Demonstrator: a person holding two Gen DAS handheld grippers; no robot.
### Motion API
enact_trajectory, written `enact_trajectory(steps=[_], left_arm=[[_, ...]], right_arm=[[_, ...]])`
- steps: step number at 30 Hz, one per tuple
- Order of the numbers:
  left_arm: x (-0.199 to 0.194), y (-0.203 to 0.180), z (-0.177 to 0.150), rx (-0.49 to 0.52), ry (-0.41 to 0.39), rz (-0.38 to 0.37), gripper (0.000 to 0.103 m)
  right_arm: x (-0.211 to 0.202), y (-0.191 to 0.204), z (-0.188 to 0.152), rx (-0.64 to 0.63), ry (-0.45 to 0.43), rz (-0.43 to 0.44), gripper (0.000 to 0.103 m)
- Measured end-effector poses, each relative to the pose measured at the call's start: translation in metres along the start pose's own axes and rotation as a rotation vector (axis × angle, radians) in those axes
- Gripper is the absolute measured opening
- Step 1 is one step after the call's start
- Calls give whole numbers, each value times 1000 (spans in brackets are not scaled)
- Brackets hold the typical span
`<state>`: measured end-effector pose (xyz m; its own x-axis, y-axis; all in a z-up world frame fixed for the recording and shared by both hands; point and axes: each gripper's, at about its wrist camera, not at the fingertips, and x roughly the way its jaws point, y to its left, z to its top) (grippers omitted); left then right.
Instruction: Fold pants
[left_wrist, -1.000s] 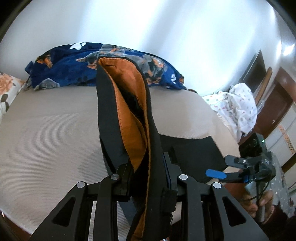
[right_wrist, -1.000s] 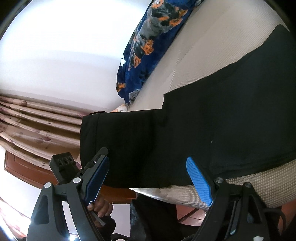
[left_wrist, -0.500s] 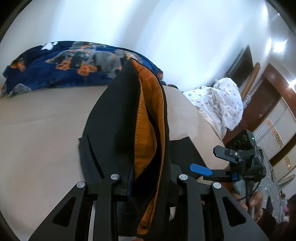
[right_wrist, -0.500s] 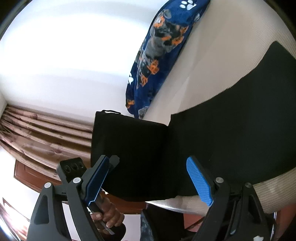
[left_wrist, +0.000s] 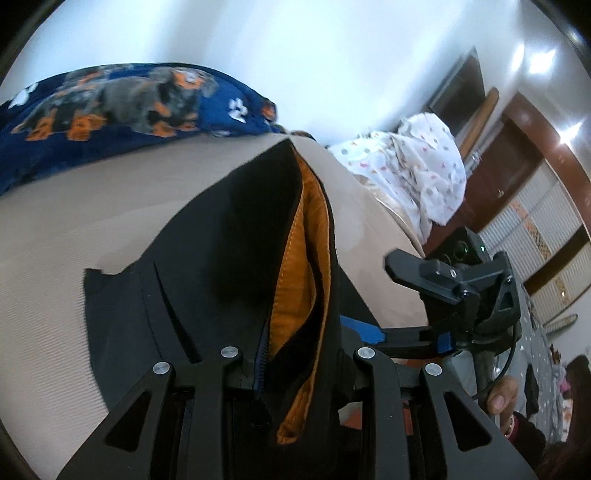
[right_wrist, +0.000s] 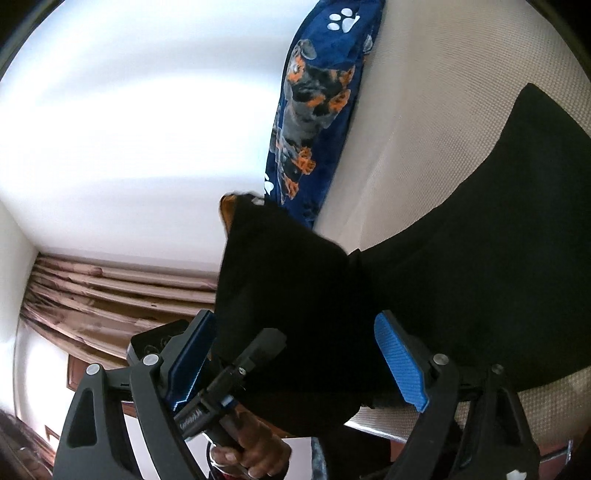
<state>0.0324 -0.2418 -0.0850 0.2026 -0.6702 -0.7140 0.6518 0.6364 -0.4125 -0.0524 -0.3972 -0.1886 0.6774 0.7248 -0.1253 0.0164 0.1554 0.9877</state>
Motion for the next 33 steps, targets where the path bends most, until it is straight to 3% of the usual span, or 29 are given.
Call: enact_trajectory(steps=[8,20,22,24,26,30,33], left_arm=[[60,-24,-1,36,96,13,28],[88,-37,-19,165,193,49,37],[85,-38,-18,173,190,23,50],[76,-37,-17,147,176,-72,58],[65,-37,-14,142,139,-108,62],[38,-33,-8,176,61,-74,62],[15,-15,-11,184,18,-7,68]], right_arm=[[-21,-21,14,56,-41,49,88],[-24,-65,21,177,-25,31,90],[-21,-64,21,173,-14,22,90],[-19,-62,21,166,-4,15,90],[-17,-63,22,162,4,-39,92],[-17,-68,23,185,3,-67,91],[-15,-61,22,153,19,-124,91]])
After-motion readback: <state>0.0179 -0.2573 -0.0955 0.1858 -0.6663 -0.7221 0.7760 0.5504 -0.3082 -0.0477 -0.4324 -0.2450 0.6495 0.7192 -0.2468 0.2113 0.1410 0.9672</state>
